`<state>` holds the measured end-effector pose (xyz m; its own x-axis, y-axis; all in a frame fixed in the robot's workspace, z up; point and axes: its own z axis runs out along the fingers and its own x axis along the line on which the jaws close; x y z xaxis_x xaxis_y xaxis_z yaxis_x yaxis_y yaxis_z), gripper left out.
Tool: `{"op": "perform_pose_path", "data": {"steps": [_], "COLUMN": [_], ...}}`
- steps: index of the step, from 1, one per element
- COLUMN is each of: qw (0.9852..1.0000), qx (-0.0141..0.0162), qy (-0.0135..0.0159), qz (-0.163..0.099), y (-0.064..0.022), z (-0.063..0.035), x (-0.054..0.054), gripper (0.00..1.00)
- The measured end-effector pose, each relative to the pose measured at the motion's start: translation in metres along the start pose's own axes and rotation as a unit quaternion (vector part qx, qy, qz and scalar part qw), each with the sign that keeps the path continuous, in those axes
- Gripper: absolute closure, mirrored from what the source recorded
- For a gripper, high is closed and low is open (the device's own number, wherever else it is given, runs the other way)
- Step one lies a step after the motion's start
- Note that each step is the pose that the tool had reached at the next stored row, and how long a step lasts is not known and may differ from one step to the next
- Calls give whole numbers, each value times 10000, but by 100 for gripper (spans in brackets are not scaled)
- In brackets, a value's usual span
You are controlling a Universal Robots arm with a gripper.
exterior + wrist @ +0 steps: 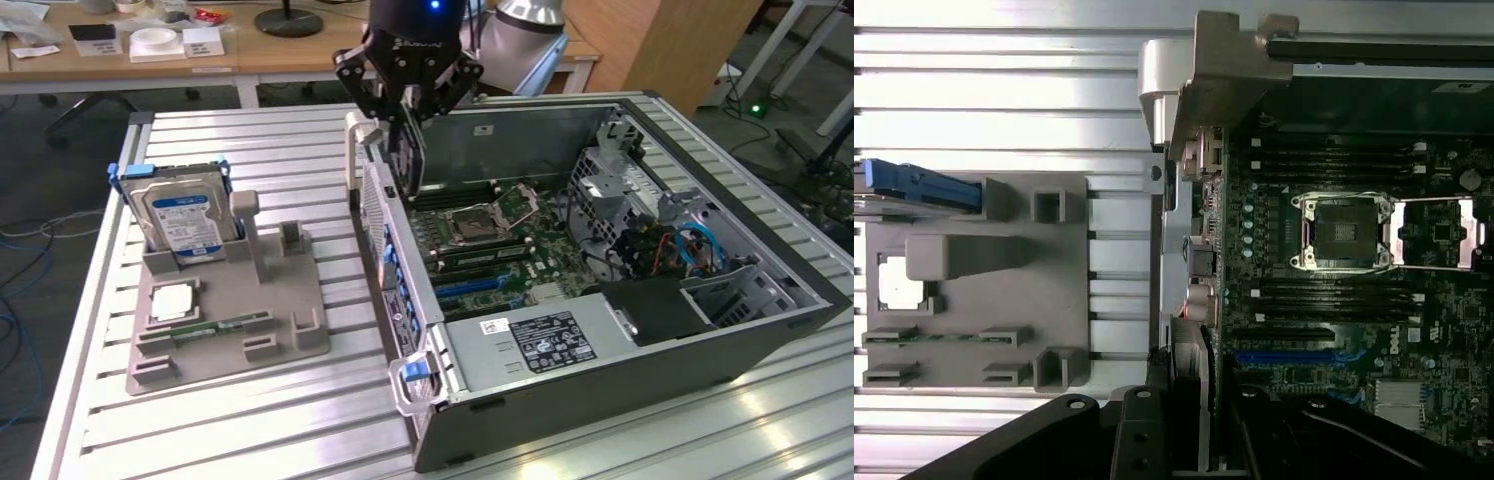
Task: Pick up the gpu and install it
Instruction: 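Pick up the gpu and move the gpu toward the slot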
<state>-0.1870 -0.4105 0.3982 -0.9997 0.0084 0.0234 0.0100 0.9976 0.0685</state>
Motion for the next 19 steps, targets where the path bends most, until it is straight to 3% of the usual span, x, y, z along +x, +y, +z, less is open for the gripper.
{"op": "perform_pose_path", "data": {"steps": [4, 7, 19], "qw": [10000, 10000, 9998], "qx": [0, 1, 1], "qy": [1, 4, 13], "qz": [-19, -59, -198], "y": [8, 9, 12], "z": [3, 7, 15], "x": [-85, -246, -601], "gripper": [72, 72, 72]}}
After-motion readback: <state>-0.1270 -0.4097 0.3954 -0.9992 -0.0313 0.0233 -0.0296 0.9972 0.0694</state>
